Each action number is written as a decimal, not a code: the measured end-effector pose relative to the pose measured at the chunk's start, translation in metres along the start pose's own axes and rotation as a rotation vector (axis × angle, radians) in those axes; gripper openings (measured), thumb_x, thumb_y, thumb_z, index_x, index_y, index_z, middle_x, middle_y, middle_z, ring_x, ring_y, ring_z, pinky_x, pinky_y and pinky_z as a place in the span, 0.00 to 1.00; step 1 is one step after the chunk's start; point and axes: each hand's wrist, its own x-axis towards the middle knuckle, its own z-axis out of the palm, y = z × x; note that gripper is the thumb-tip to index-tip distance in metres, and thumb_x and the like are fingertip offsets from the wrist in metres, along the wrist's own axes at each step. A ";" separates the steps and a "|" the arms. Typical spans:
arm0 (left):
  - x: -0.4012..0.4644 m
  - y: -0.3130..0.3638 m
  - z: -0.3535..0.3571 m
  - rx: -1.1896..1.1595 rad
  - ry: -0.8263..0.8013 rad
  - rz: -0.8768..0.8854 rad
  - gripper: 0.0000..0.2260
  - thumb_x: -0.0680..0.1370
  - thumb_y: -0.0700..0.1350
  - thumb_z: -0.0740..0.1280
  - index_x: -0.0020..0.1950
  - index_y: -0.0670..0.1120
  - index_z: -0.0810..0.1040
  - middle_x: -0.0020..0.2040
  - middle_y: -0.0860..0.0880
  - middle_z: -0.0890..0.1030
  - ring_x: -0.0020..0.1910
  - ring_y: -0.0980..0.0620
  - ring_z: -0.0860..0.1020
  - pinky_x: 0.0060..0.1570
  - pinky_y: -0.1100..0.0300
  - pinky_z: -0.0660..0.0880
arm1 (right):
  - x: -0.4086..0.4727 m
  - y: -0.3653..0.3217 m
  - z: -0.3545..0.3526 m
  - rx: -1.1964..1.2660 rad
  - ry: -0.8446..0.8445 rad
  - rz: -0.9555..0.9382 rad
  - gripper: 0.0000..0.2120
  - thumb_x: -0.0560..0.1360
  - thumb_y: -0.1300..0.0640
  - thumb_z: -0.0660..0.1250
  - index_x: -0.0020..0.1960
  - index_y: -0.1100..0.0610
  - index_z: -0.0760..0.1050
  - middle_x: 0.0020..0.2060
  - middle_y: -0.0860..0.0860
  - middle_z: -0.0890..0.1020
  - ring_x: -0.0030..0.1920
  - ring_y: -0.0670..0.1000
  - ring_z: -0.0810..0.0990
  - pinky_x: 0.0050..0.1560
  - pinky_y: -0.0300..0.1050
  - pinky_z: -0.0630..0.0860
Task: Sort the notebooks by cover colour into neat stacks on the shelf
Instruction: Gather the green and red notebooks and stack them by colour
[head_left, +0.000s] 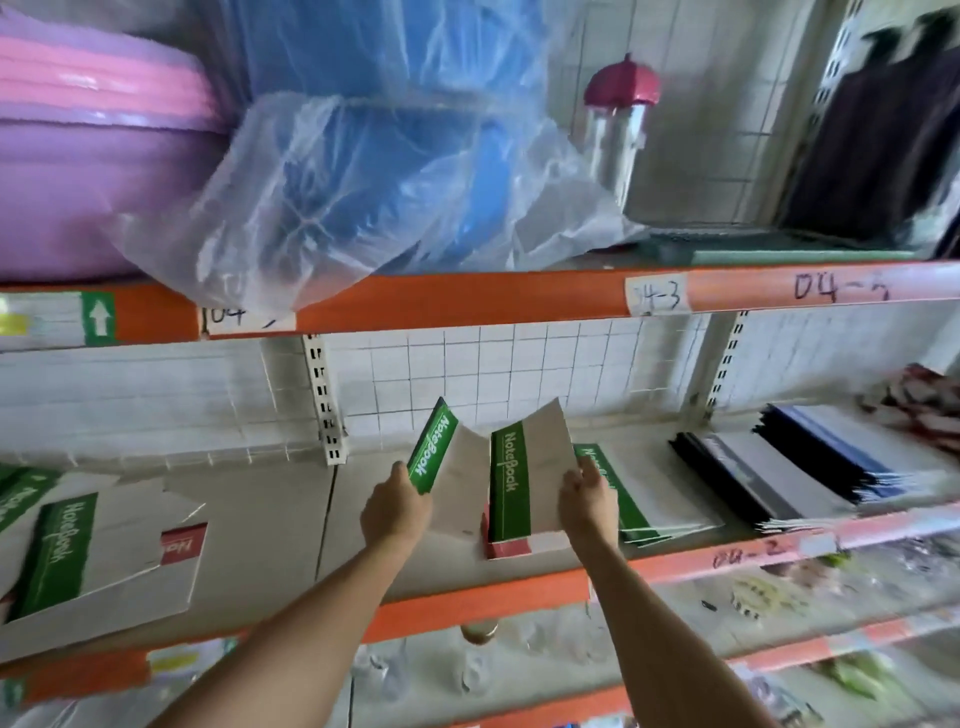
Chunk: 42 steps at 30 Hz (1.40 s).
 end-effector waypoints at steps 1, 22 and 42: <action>-0.002 0.012 0.005 0.009 -0.005 -0.004 0.11 0.77 0.40 0.62 0.59 0.44 0.71 0.53 0.41 0.81 0.51 0.39 0.80 0.41 0.55 0.72 | 0.010 0.007 -0.009 0.004 -0.010 0.010 0.09 0.74 0.63 0.58 0.50 0.55 0.73 0.39 0.60 0.81 0.38 0.63 0.78 0.39 0.54 0.77; -0.017 0.145 0.107 -0.011 -0.006 -0.064 0.11 0.76 0.40 0.64 0.58 0.45 0.74 0.53 0.43 0.80 0.46 0.42 0.77 0.40 0.56 0.73 | 0.136 0.127 -0.101 -0.536 -0.257 0.063 0.21 0.80 0.55 0.58 0.72 0.53 0.63 0.68 0.59 0.69 0.67 0.60 0.69 0.57 0.53 0.74; -0.034 0.205 0.157 0.393 -0.248 0.090 0.16 0.77 0.61 0.66 0.50 0.48 0.77 0.40 0.53 0.79 0.38 0.50 0.79 0.42 0.59 0.75 | 0.143 0.128 -0.111 -0.561 -0.425 -0.056 0.23 0.76 0.54 0.62 0.70 0.57 0.68 0.66 0.59 0.69 0.67 0.61 0.68 0.64 0.53 0.71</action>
